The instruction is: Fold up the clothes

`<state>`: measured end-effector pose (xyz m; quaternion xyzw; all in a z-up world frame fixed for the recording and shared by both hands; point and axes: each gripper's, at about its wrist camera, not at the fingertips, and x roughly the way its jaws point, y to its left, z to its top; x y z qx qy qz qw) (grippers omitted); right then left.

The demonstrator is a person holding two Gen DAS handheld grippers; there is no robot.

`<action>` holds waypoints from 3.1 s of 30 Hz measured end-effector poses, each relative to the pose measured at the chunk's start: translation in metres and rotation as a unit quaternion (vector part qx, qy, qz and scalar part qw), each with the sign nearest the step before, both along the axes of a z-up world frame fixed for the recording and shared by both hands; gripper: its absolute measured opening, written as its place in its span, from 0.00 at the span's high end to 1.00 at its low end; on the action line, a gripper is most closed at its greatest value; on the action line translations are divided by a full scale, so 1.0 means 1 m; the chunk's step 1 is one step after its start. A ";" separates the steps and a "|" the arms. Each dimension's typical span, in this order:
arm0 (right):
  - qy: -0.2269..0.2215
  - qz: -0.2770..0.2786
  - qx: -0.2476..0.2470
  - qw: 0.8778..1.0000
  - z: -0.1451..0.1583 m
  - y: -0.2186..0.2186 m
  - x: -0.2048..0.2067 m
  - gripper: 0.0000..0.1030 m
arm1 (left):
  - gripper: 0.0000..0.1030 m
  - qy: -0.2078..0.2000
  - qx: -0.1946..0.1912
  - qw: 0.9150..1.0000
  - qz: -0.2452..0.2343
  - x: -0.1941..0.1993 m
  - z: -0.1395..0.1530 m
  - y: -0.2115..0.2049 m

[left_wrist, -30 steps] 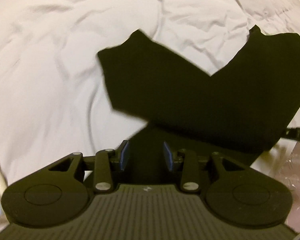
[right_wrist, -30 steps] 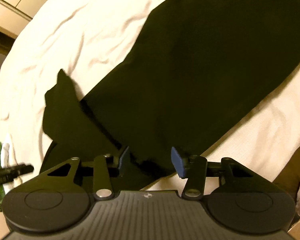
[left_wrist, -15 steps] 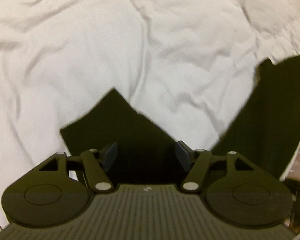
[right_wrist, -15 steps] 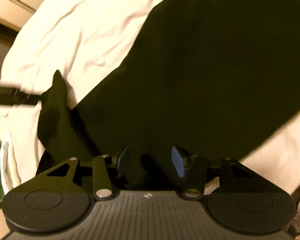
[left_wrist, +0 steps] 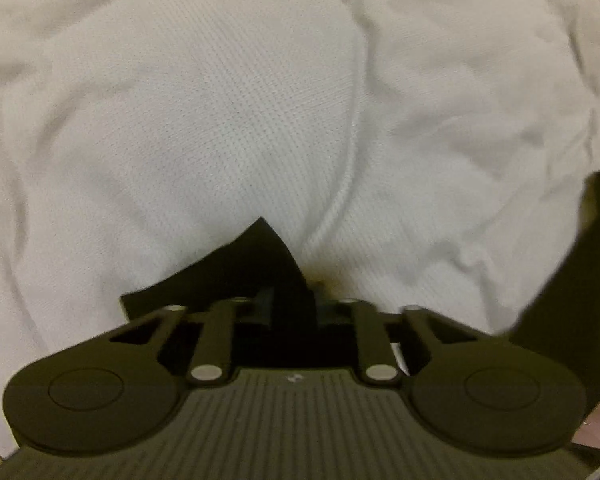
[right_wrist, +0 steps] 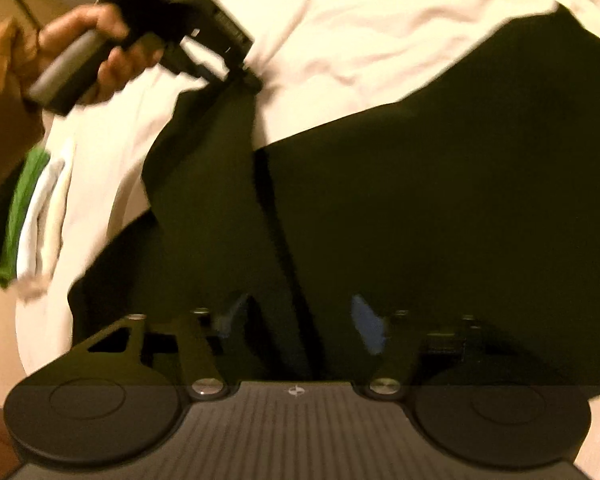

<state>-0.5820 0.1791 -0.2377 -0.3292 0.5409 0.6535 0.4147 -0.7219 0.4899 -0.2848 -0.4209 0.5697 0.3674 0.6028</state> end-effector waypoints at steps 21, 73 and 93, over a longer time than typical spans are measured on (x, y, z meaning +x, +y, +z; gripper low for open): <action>-0.099 0.060 0.100 0.988 0.057 -0.049 -0.057 0.96 | 0.93 -0.116 0.126 0.976 0.134 -0.200 0.153 -0.174; 0.253 -0.474 -0.055 0.842 -0.051 -0.111 0.022 0.60 | 0.63 -0.257 -0.030 0.807 0.530 -0.316 0.016 -0.334; 0.125 -0.429 -0.052 0.893 -0.029 -0.125 0.015 0.98 | 0.99 -0.217 0.030 0.895 0.390 -0.292 0.020 -0.351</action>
